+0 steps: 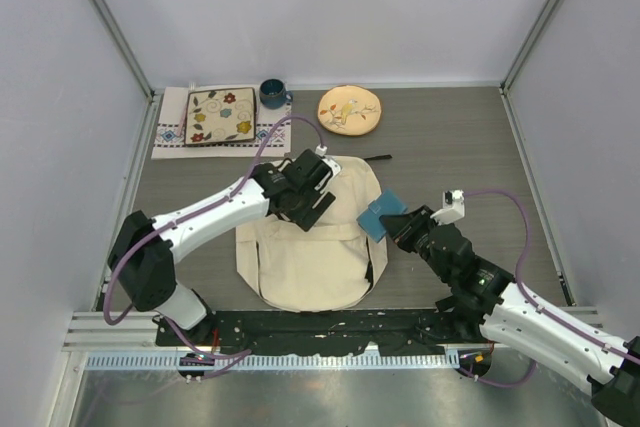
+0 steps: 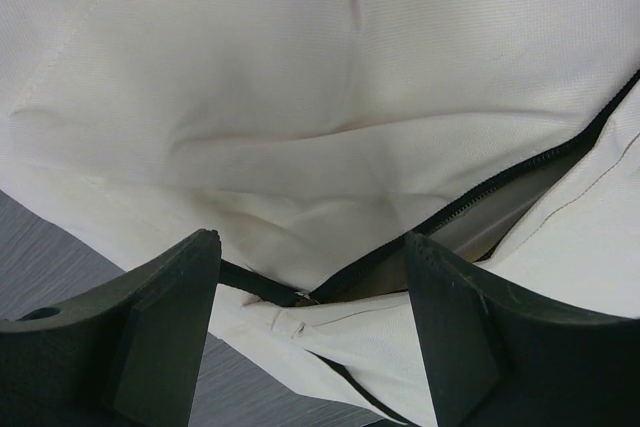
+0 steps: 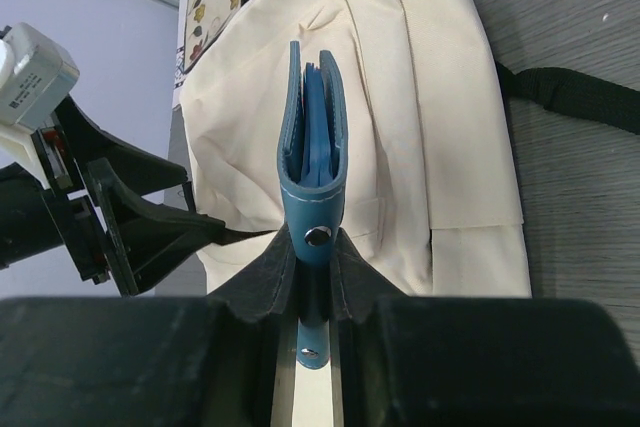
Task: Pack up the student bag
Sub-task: Place the stationery in the student bag.
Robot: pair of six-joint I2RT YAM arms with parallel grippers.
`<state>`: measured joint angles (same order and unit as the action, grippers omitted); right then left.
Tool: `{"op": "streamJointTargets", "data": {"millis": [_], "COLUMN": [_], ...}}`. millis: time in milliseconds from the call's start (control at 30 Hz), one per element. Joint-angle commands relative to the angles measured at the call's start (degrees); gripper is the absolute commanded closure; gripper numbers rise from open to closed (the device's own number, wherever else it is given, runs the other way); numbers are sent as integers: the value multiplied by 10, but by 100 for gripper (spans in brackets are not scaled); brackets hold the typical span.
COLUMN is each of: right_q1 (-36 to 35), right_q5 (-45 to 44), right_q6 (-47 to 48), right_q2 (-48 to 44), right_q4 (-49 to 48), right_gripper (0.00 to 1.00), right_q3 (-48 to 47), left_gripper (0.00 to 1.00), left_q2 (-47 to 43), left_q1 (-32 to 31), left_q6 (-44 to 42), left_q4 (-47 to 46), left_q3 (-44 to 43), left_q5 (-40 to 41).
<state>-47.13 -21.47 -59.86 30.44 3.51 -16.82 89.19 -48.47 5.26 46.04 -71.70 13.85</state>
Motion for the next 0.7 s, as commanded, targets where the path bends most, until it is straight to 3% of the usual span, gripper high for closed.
{"op": "streamJointTargets", "data": {"millis": [0, 467, 667], "right_q1": [0, 1, 1], "right_q5": [-9, -4, -5], "right_q6": [-9, -19, -23], "right_q2": [-10, -10, -6], "right_q4": [-18, -21, -25], "right_gripper": [99, 99, 99], "right_q3": [1, 11, 12], "left_gripper": [22, 21, 21], "left_q2": [-29, -57, -60], "left_q1": [-11, -52, -63], "left_q6": [-7, 11, 25], "left_q4": [-5, -30, -64], "left_q3": [23, 74, 93], "left_q5": [-14, 10, 71]}}
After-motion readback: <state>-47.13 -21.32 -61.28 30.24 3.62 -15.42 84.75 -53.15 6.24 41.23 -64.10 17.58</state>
